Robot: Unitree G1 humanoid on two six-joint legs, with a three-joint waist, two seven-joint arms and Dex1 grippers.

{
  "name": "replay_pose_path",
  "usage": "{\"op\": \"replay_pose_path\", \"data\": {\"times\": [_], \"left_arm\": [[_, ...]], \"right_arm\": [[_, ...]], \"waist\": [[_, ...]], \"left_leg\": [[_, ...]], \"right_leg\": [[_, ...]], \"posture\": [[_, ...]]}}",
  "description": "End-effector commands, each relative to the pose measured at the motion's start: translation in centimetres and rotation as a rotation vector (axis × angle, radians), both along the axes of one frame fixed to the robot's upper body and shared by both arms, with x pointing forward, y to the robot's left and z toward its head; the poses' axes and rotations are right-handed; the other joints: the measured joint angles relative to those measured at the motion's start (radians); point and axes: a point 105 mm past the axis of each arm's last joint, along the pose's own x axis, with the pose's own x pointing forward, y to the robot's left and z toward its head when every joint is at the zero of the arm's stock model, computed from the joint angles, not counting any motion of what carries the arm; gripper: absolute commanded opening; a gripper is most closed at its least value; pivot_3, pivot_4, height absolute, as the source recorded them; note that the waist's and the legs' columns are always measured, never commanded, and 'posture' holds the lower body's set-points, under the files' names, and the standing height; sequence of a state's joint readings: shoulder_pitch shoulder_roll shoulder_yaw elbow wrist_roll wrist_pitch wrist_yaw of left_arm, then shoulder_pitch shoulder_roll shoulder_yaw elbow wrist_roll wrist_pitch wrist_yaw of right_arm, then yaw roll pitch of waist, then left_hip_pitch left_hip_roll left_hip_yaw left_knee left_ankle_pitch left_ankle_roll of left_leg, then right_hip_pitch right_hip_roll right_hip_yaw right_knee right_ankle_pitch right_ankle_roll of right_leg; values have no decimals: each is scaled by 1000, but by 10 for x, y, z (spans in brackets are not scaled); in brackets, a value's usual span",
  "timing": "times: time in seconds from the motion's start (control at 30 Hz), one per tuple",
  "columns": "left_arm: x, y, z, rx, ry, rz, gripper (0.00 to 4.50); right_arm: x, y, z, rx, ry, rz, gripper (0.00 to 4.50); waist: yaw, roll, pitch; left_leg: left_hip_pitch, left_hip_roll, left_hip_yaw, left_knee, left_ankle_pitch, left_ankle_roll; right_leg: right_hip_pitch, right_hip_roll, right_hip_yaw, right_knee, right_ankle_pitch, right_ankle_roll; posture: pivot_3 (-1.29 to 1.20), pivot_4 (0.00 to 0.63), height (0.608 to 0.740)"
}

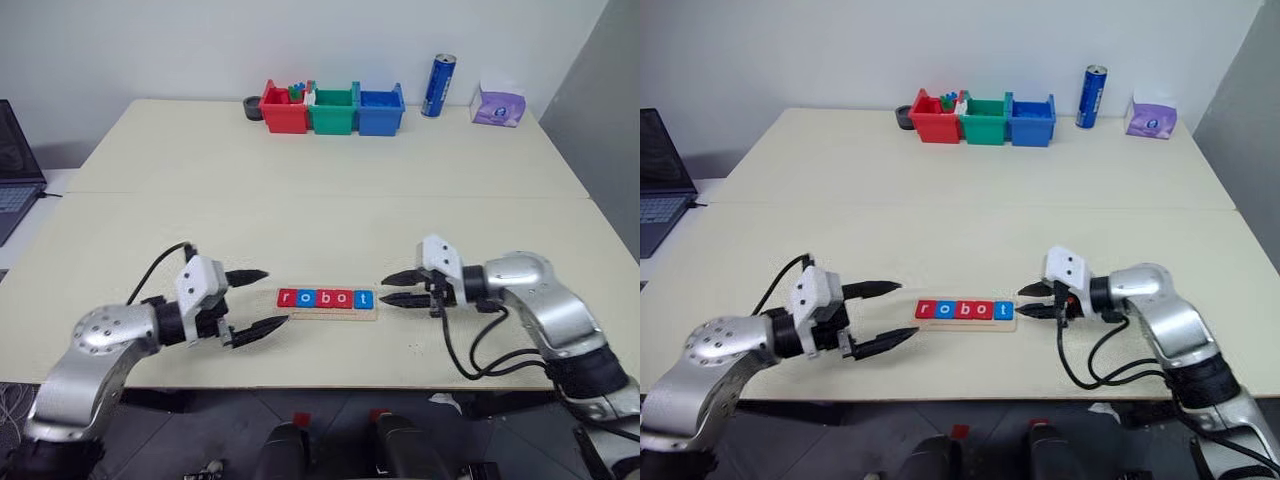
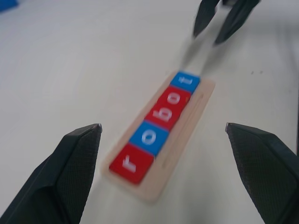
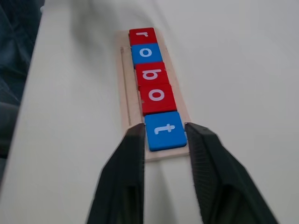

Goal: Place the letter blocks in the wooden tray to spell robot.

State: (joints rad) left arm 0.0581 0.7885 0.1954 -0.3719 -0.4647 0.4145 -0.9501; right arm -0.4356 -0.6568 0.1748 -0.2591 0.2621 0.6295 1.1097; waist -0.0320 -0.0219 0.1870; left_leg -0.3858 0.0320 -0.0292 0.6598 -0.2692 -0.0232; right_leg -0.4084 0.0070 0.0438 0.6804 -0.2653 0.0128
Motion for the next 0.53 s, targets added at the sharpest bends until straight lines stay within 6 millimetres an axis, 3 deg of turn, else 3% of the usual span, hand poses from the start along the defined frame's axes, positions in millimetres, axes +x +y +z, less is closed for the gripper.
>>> {"op": "replay_pose_path", "data": {"times": [0.03, 0.2, 0.53], "left_arm": [[-10, 3, 5, 28, -11, 61, 4500], [-17, 4, -2, 41, 15, 105, 4500], [-17, 3, -2, 66, 4, 67, 4500]], "right_arm": [[-12, 1, 7, 15, -3, -49, 2842], [-22, -1, -1, 12, 22, -94, 4470], [-23, 1, -6, 8, 4, -129, 4470]], "waist": [[1, 0, 0], [3, 0, 0], [2, 0, 0]], "left_leg": [[0, 0, 0, 0, 0, 0], [0, -1, 0, 1, 0, 0], [0, -2, 2, 1, 0, 0]], "right_leg": [[0, 0, 0, 0, -1, 1], [1, 0, 0, 0, -2, 2], [0, 1, 0, 0, -1, 2]], "posture": [[0, 150, 740], [0, 150, 740], [0, 150, 740]]}}
